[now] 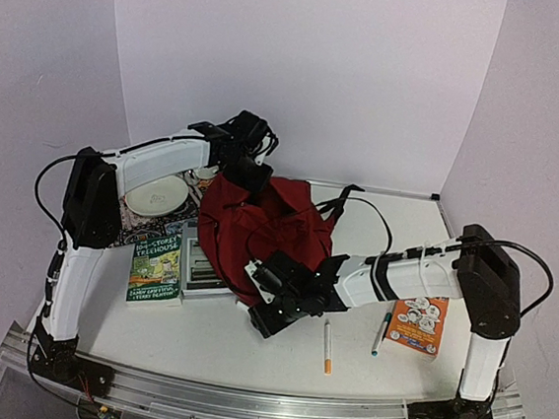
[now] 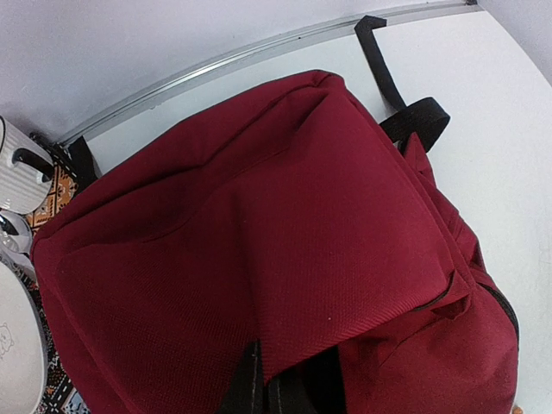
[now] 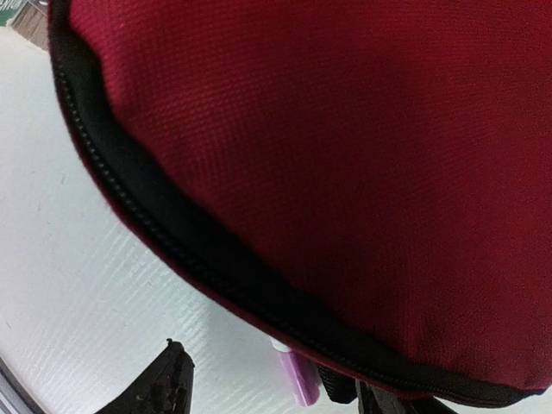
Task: Pack the student bag
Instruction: Adjust the pen at the center of the board.
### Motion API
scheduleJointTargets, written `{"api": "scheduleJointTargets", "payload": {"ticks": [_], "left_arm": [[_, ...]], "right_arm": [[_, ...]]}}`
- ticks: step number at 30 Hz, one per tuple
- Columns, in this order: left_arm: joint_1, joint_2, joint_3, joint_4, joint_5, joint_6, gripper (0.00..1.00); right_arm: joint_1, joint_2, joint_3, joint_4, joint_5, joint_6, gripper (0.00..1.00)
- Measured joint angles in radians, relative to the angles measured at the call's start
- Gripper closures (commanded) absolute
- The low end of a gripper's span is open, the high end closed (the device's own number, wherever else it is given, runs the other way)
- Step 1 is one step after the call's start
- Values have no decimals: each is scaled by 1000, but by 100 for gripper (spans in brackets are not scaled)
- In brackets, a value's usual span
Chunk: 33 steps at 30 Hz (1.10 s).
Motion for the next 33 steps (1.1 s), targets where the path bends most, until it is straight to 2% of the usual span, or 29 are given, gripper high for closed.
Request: {"api": "scheduleJointTargets", "payload": {"ticks": [3,7,9,11,13,17,20,22,24,28,33], "left_arm": [[1,14,1,16,6,4,100],[1,40,1,35,14,6,100],[2,53,1,37,18,6,100],[4,62,1,37,20,6,100],[7,65,1,37,20,6,100],[13,65,-2,46,18,7,100],[18,65,-12,50,17,8,100],[21,65,-18,53,17,8,100],[23,65,-19,55,17,8,100],[24,65,-20,60,18,8,100],[24,65,-31,67,22,7,100]], "right_arm": [[0,25,25,2,-20,-11,38],[0,61,43,11,-26,-20,47],[0,75,43,14,-27,-24,55],[0,83,43,15,-24,-29,69],[0,83,42,14,-22,-18,75],[-1,55,1,18,-24,-4,85],[0,-2,-59,-19,-57,6,90],[0,-37,-89,-60,-79,13,88],[0,-67,-100,-110,-96,16,82],[1,-124,-100,-167,-124,23,63],[3,-161,-54,-196,-124,5,59]]}}
